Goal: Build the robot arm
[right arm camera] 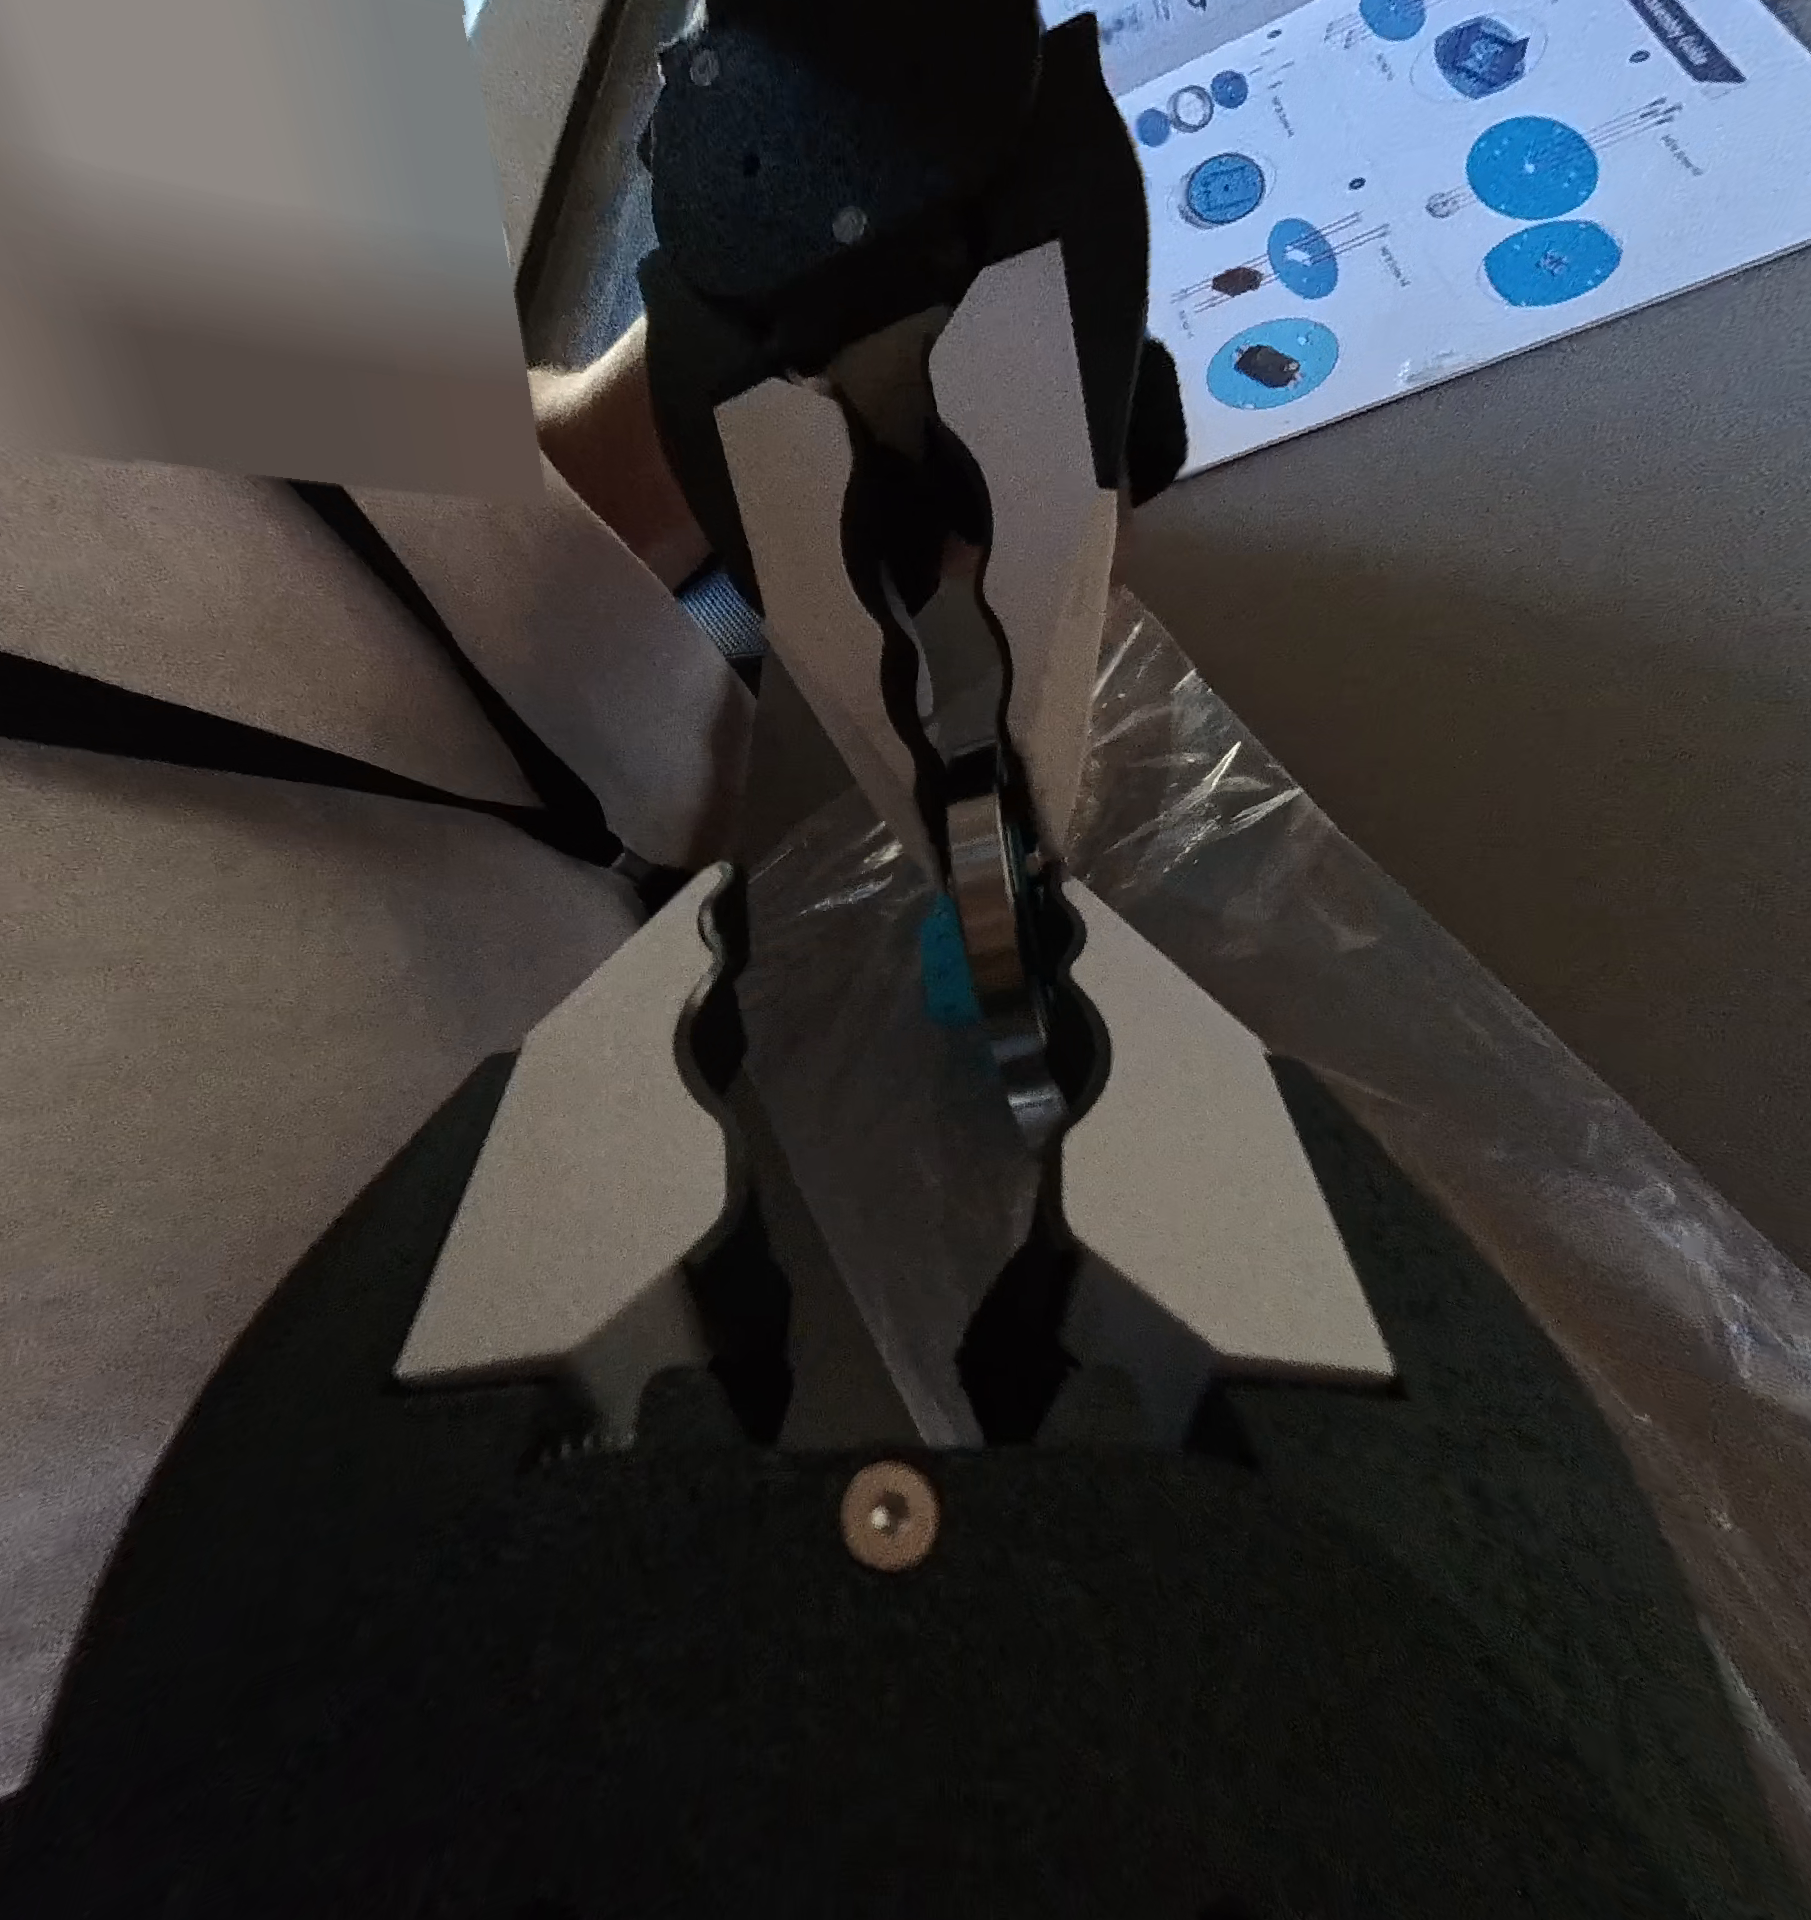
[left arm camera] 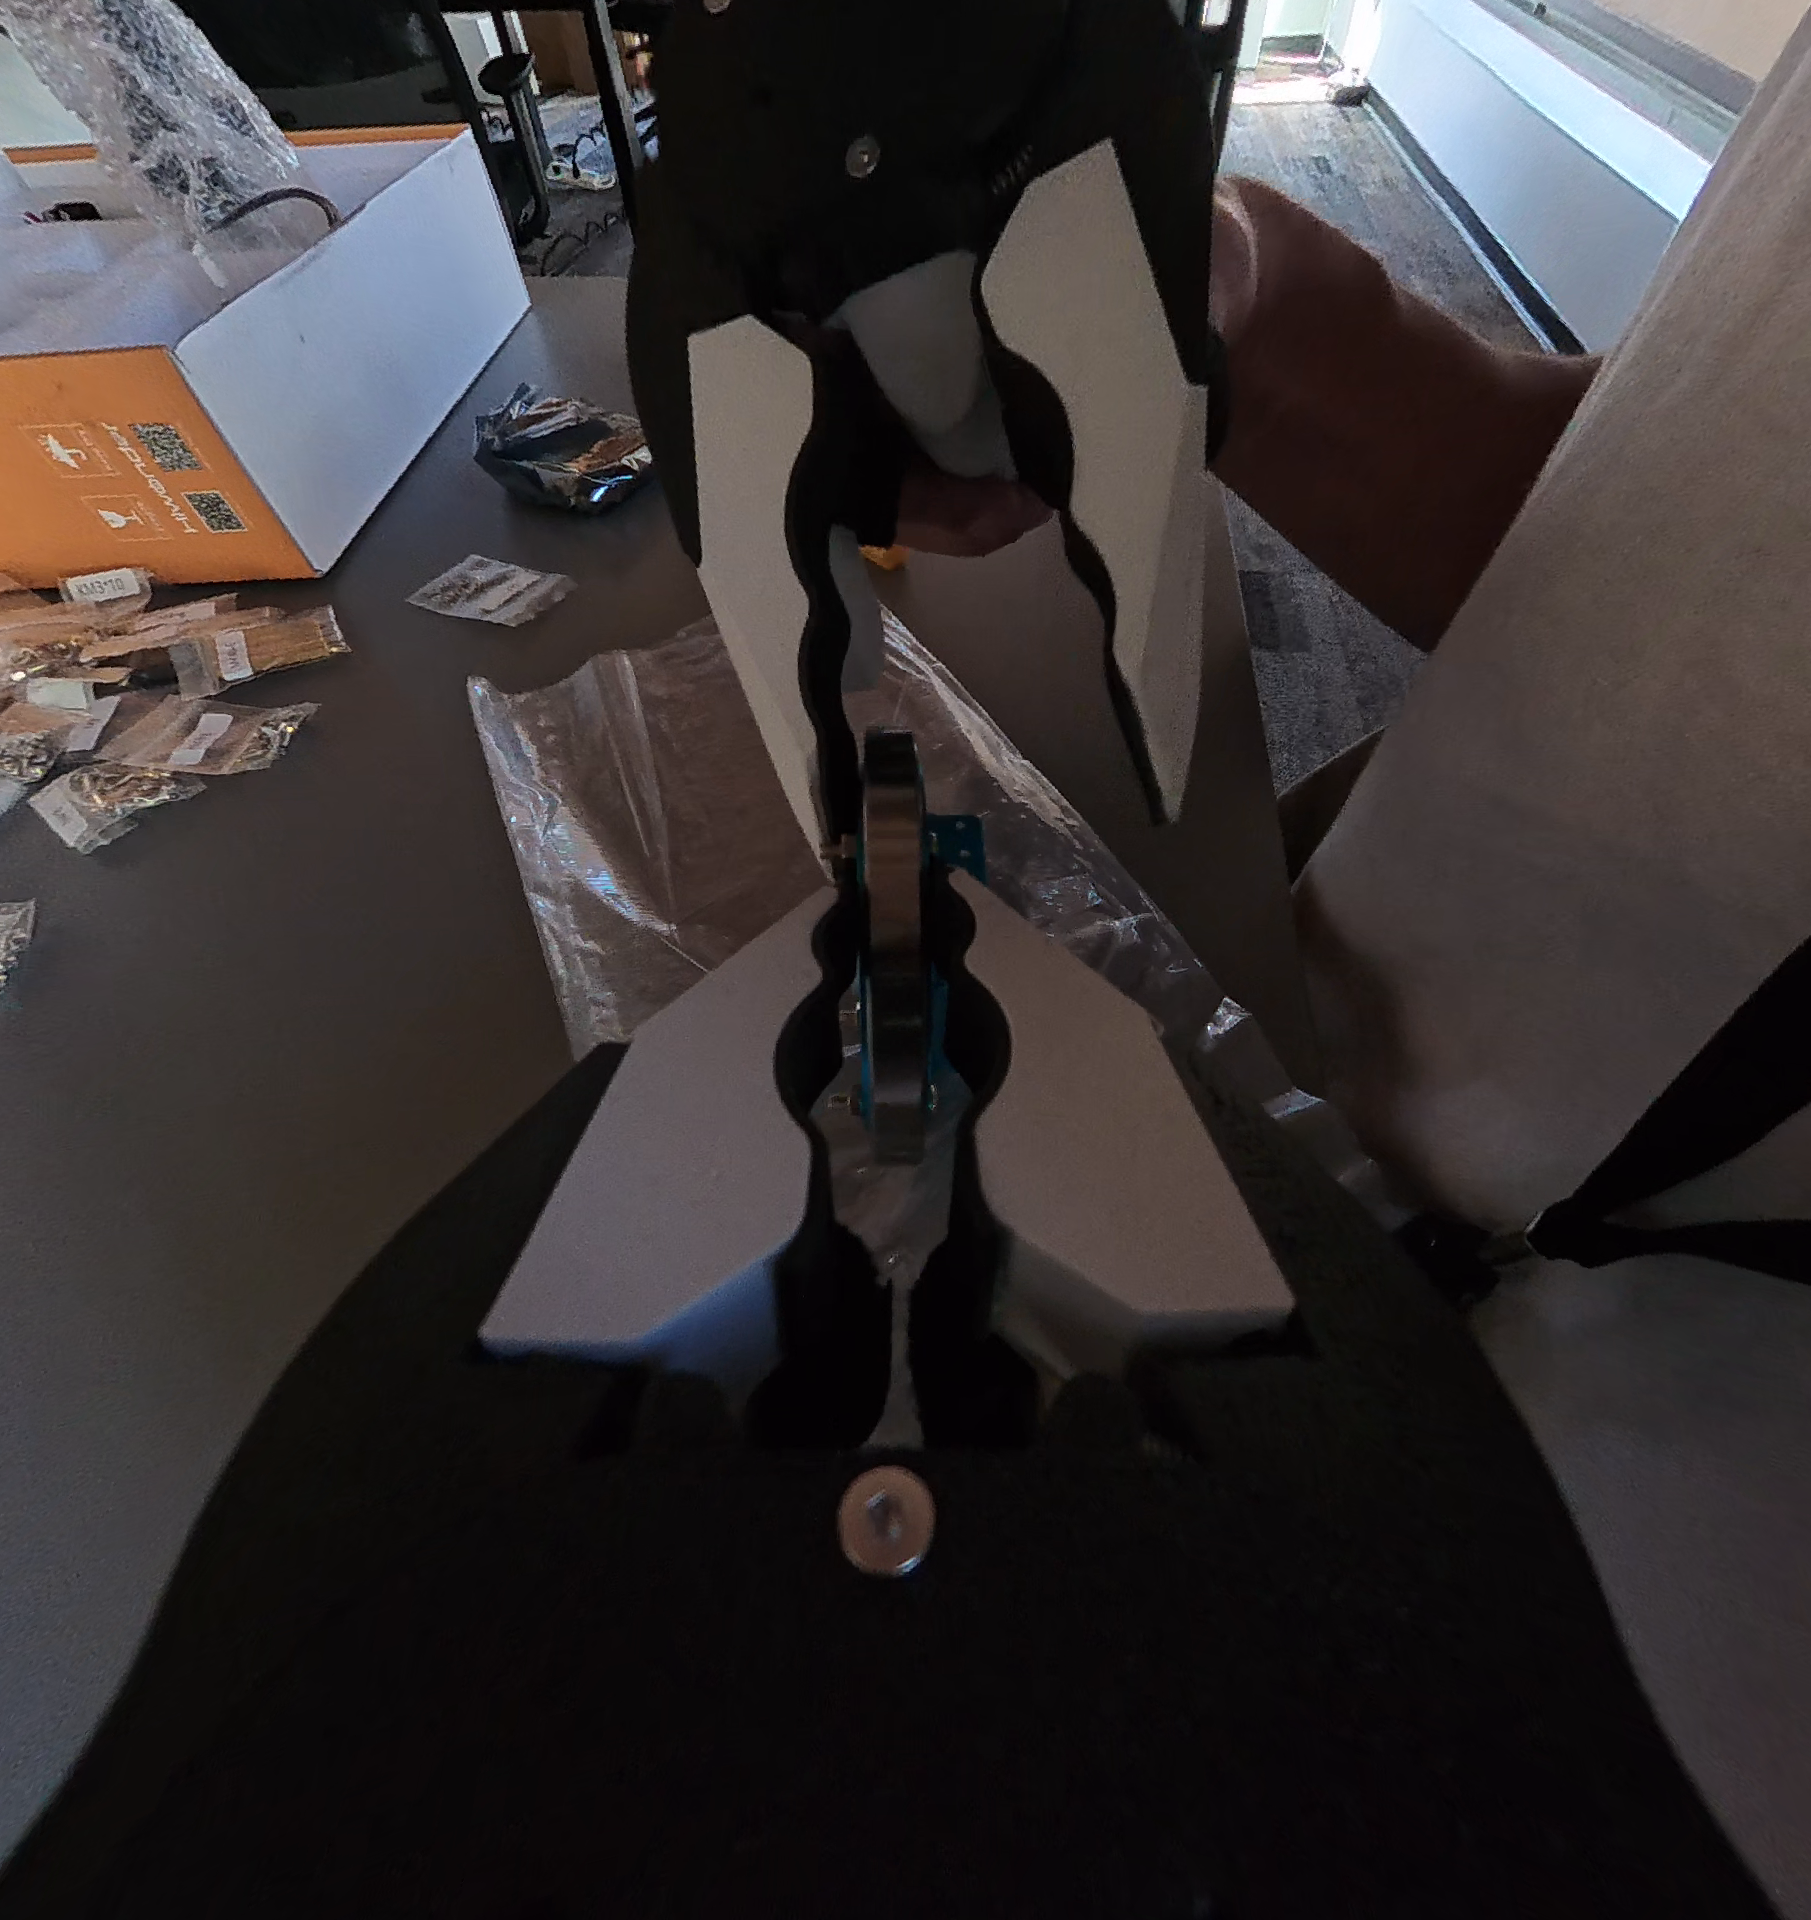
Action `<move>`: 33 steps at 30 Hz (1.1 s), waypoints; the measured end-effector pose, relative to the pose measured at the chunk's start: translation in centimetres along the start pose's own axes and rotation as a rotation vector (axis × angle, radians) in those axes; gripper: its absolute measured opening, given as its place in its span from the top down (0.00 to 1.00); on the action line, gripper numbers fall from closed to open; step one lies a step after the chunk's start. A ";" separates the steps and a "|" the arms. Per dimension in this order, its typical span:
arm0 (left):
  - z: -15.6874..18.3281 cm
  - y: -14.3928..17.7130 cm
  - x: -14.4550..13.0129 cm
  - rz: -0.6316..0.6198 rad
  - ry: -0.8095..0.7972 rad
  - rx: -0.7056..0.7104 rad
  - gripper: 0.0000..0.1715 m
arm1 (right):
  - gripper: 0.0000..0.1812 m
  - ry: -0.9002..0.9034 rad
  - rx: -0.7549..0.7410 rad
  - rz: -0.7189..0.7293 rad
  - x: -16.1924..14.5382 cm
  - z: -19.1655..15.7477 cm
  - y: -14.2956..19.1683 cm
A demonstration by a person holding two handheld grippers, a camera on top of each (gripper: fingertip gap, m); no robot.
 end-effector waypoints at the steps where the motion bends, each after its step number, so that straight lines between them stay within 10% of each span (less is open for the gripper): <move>1: 0.0 0.0 0.0 -0.003 -0.003 0.001 0.92 | 0.70 -0.003 0.007 0.006 0.0 0.0 0.0; 9: 0.3 -0.1 0.1 -0.007 -0.012 -0.010 0.93 | 0.67 -0.006 0.074 0.108 0.3 -1.2 1.6; 12: -0.1 -0.1 0.0 -0.010 0.001 -0.001 0.93 | 0.83 0.070 0.129 0.325 2.5 -3.2 5.5; 16: -0.1 0.0 -0.1 0.004 0.009 -0.016 0.92 | 0.80 0.016 -0.210 0.107 -0.9 1.5 4.2; 33: -1.2 2.0 -1.4 0.083 0.115 0.015 0.85 | 0.92 -0.008 -0.167 0.259 -5.0 2.1 2.1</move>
Point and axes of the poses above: each gripper's, where its closed fingertips meet, y back along the fingers, x out of its top, z = x × y across the jaws, the point moved 2 cm from there along y, back along the fingers, and after that the axes turned 11 degrees about -z, right-handed, at the moved point
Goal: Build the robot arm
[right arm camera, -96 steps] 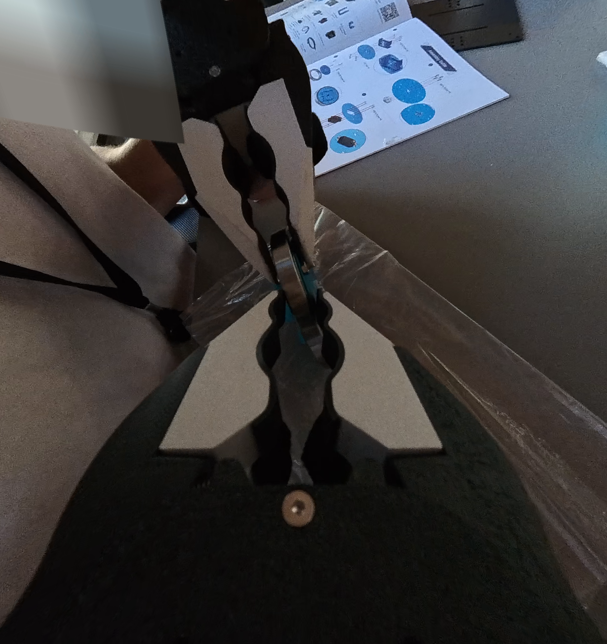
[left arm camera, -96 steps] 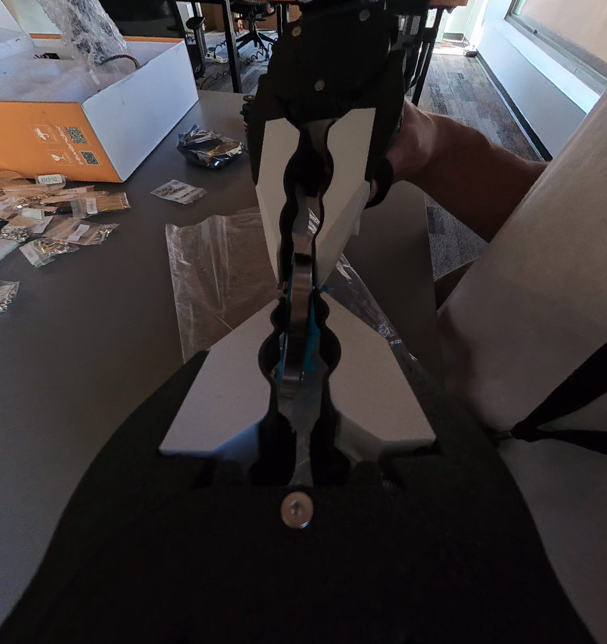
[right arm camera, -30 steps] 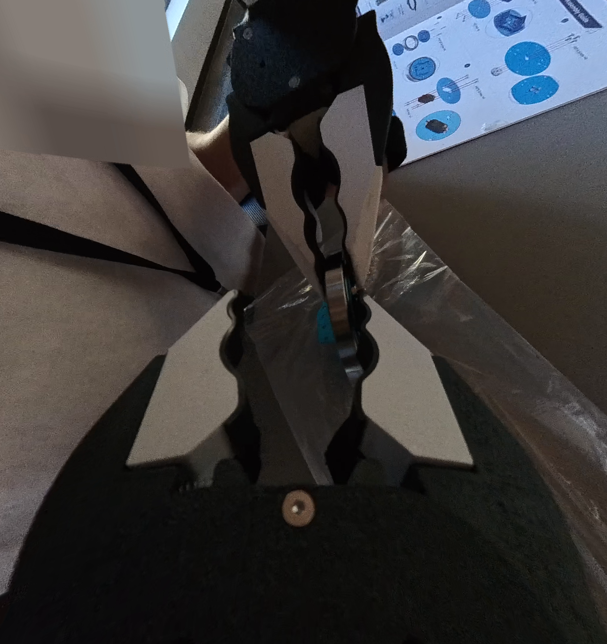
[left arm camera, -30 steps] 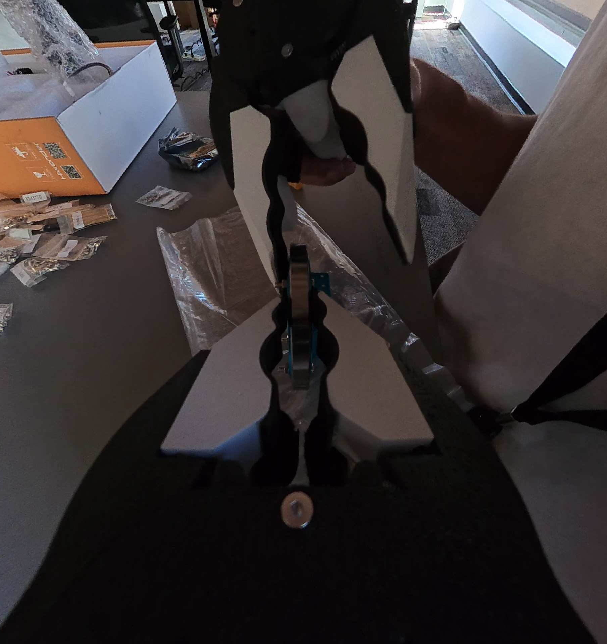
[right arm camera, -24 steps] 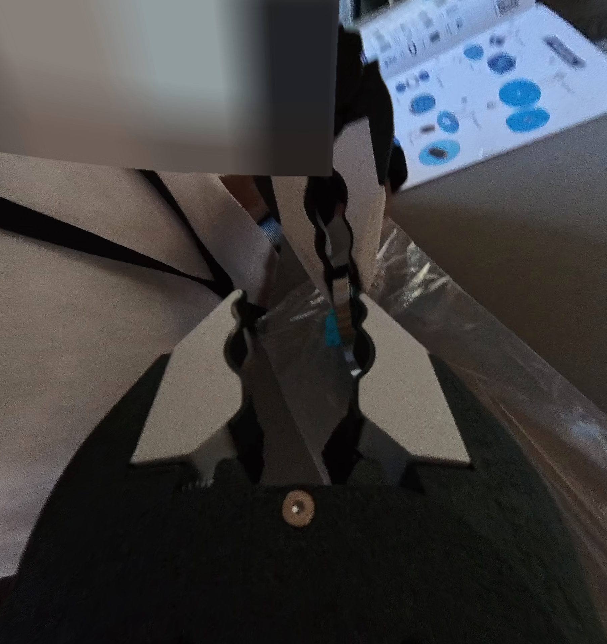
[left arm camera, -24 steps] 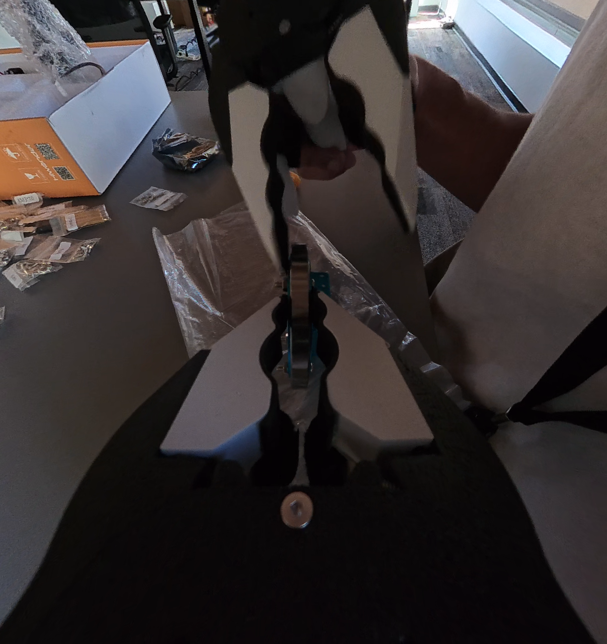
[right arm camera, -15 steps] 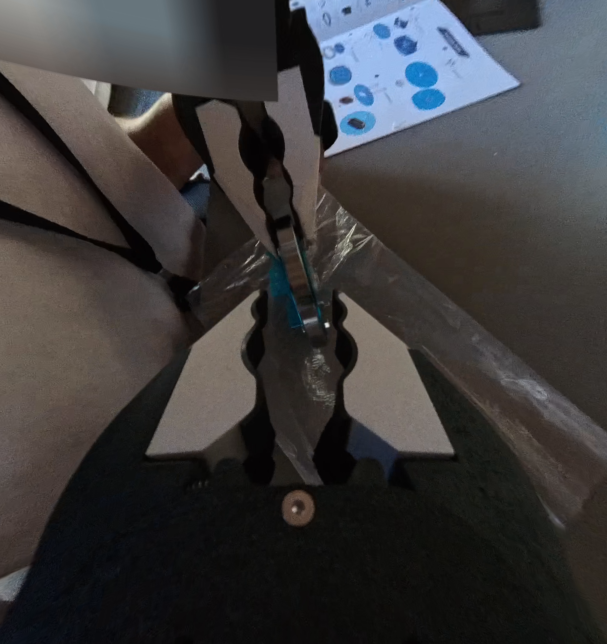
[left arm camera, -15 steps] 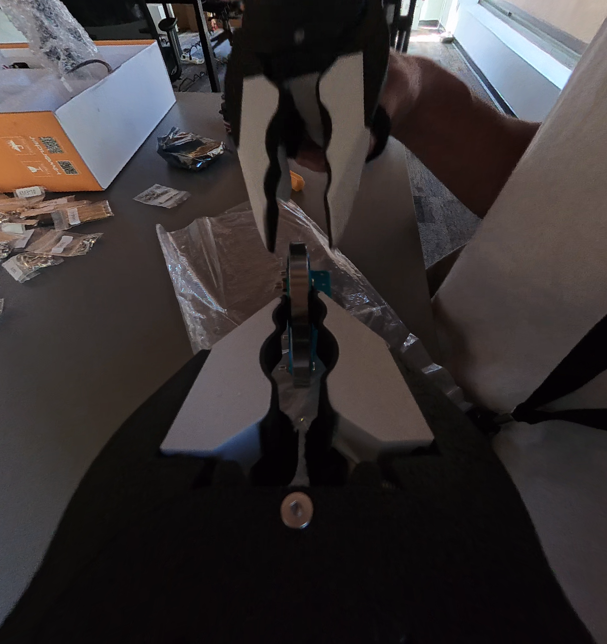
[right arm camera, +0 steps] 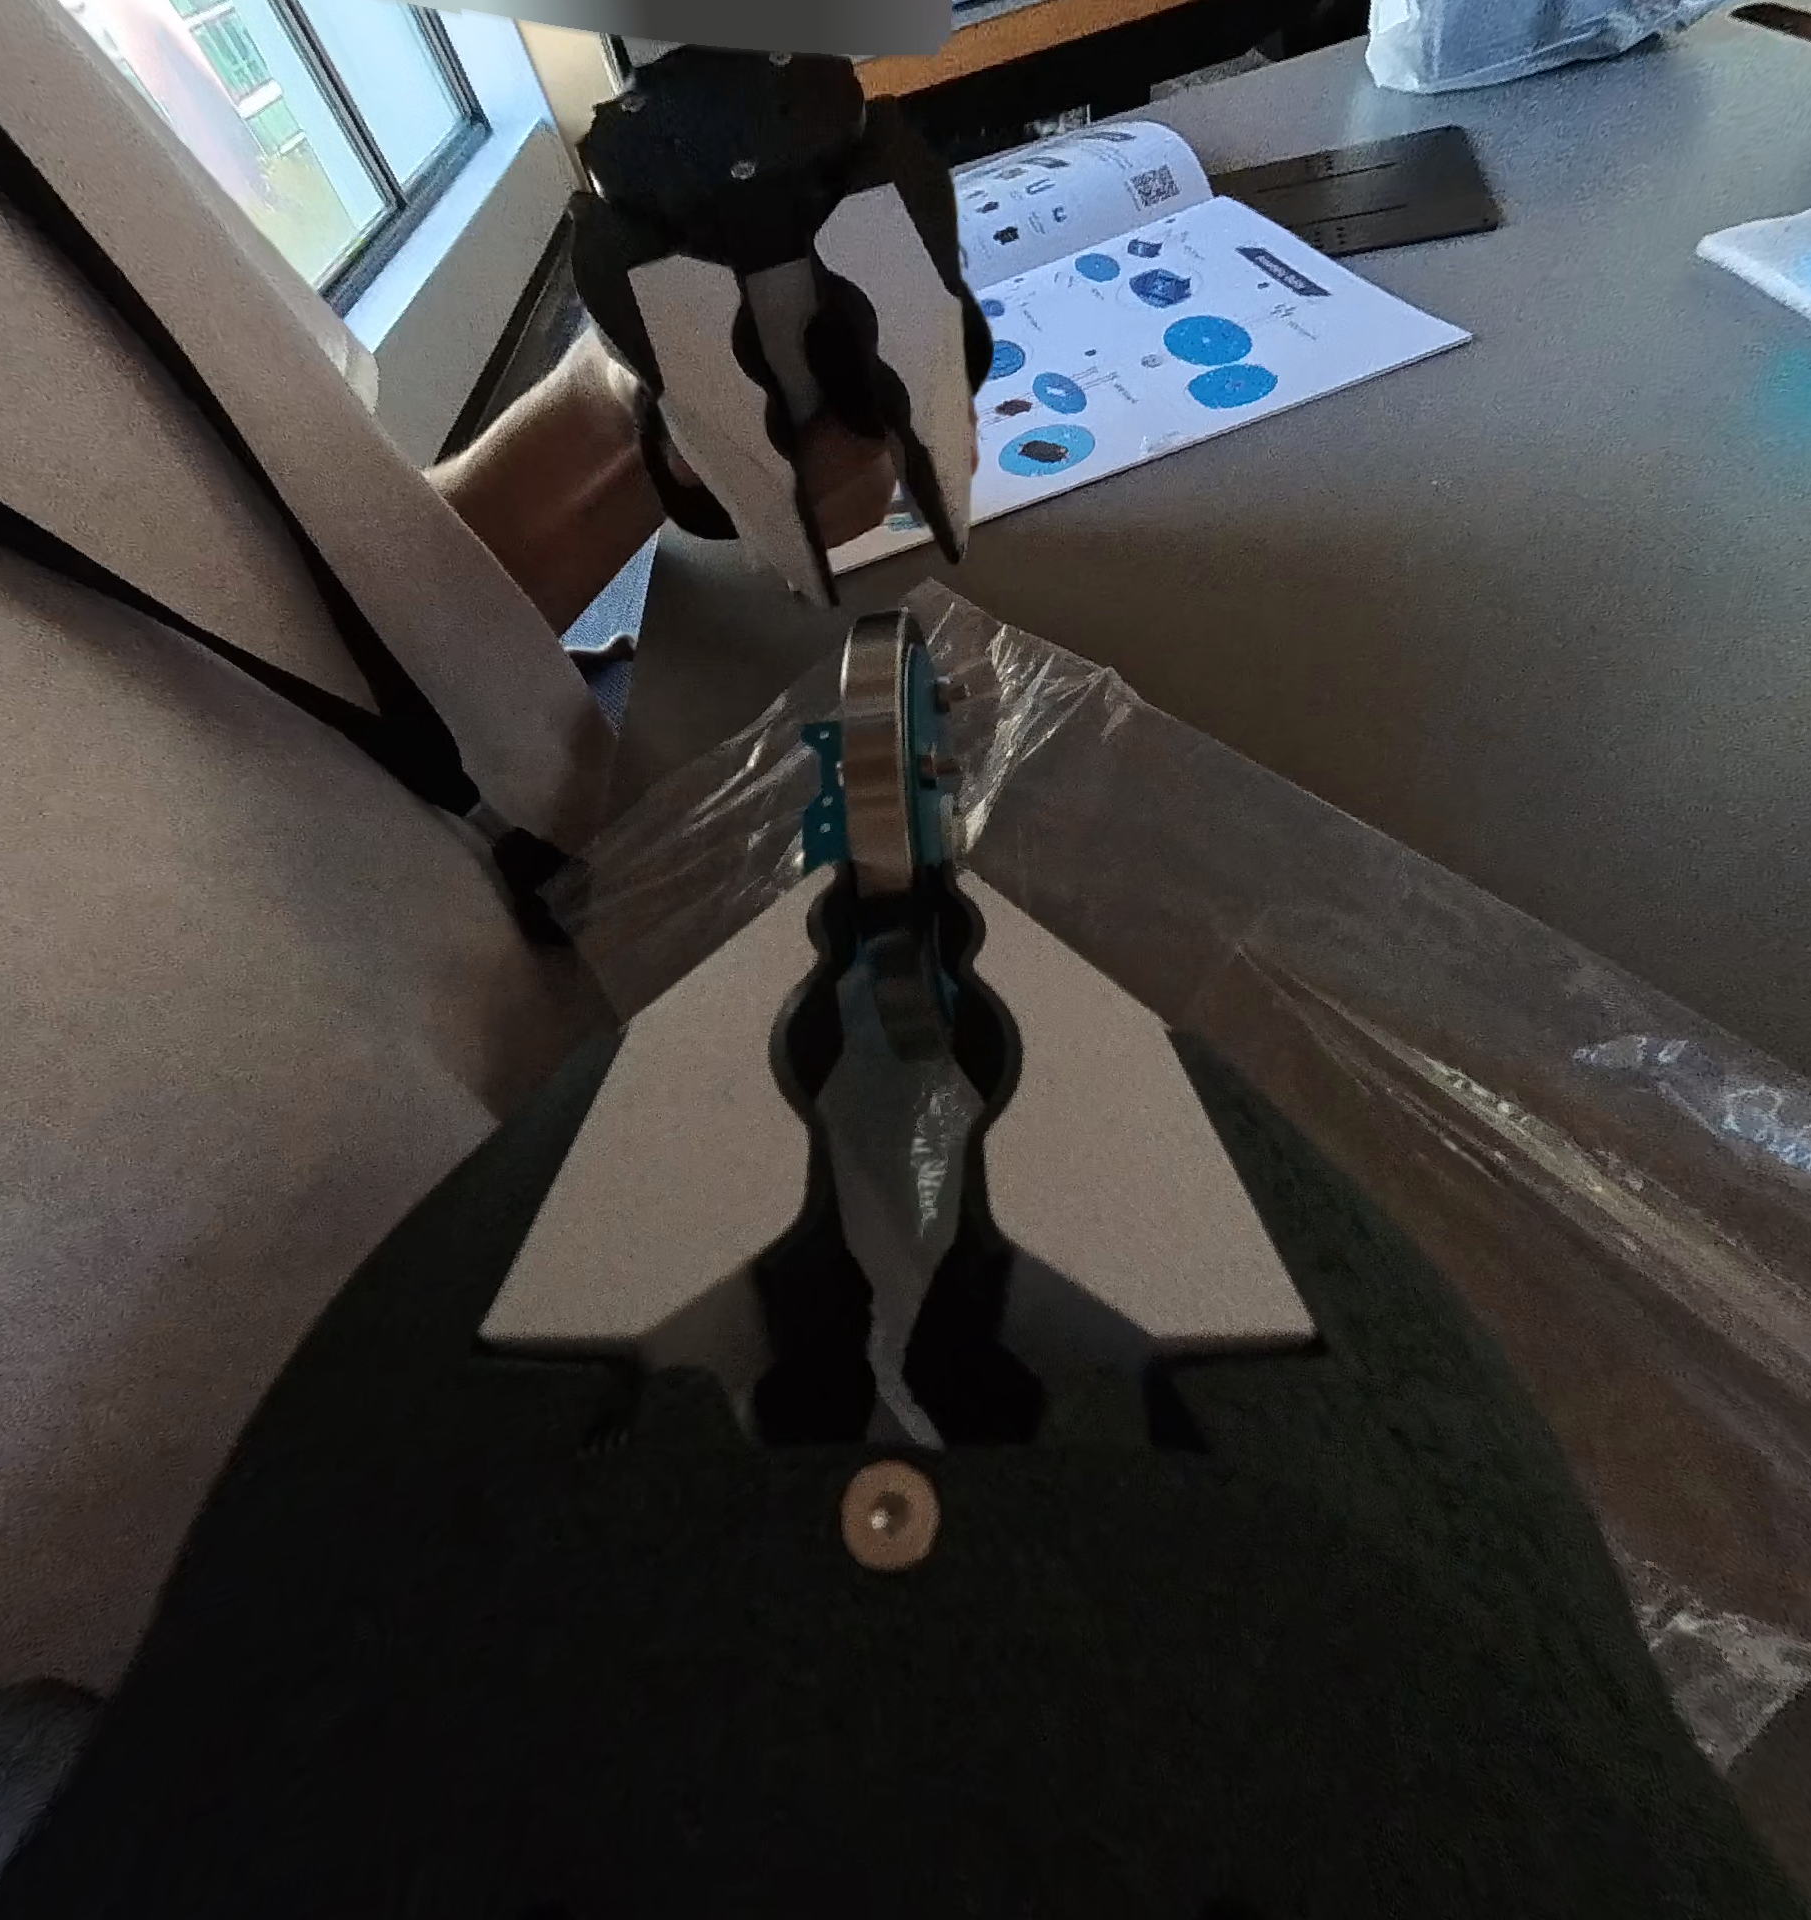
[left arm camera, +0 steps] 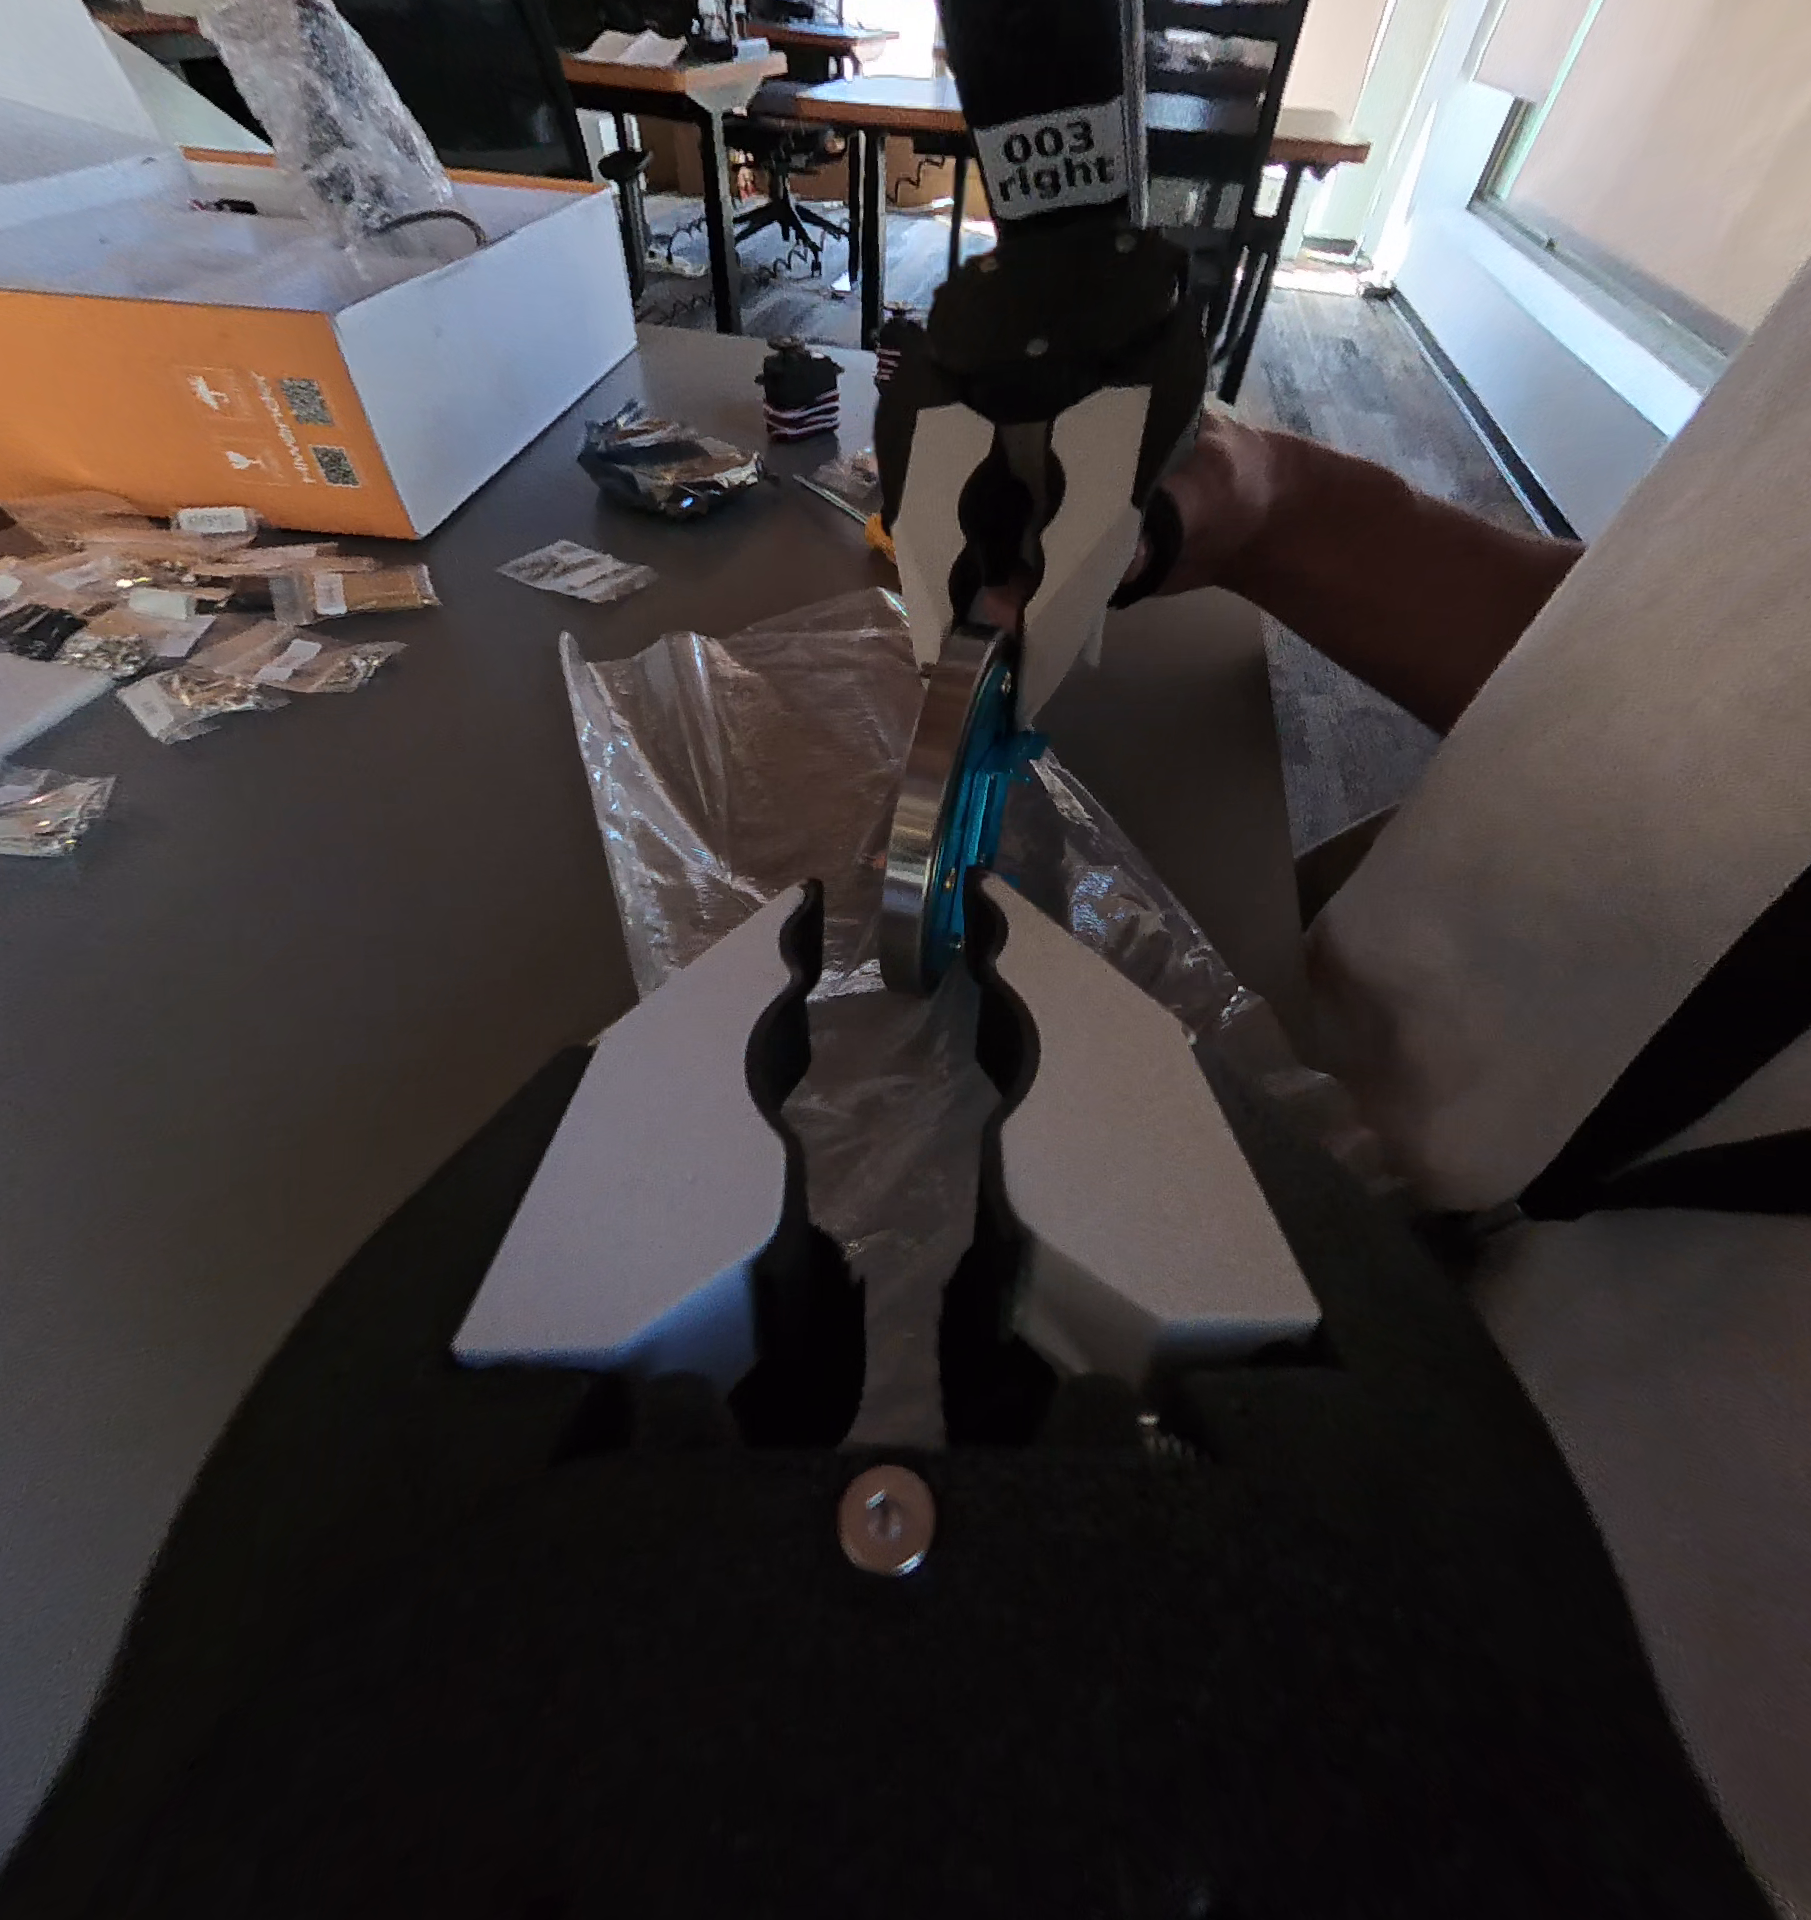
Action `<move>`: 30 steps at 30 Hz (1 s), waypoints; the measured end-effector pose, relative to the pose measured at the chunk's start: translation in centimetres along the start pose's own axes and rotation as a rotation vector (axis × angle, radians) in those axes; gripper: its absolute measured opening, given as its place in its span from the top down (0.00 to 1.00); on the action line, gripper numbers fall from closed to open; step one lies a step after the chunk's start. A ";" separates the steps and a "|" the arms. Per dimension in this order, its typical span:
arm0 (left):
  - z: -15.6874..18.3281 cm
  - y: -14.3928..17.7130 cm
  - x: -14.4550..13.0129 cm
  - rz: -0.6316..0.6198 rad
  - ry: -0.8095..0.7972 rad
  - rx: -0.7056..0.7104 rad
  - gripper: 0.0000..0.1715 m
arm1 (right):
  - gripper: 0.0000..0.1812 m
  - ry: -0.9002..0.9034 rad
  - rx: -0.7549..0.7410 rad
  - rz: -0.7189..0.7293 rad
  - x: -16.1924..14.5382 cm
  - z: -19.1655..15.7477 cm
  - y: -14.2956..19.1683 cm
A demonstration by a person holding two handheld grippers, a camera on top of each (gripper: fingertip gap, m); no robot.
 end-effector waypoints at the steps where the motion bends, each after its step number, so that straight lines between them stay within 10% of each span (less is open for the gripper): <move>1: 0.2 -0.3 0.0 -0.014 -0.013 -0.012 0.85 | 0.92 -0.003 -0.001 0.002 -0.2 0.0 0.1; 21: 1.2 -3.5 0.1 -0.080 -0.059 -0.090 0.91 | 0.93 0.060 -0.041 -0.007 -1.2 -0.6 0.7; 30: 1.3 -4.1 0.7 -0.065 -0.089 -0.089 0.79 | 0.93 0.083 -0.073 -0.036 -1.2 -0.8 0.6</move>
Point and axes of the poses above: each gripper's, where its closed fingertips meet, y back along the fingers, x out of its top, z = x × y across the jaws, the point moved 2 cm from there along y, back along the fingers, and after that the axes turned 11 degrees about -z, right-handed, at the moved point
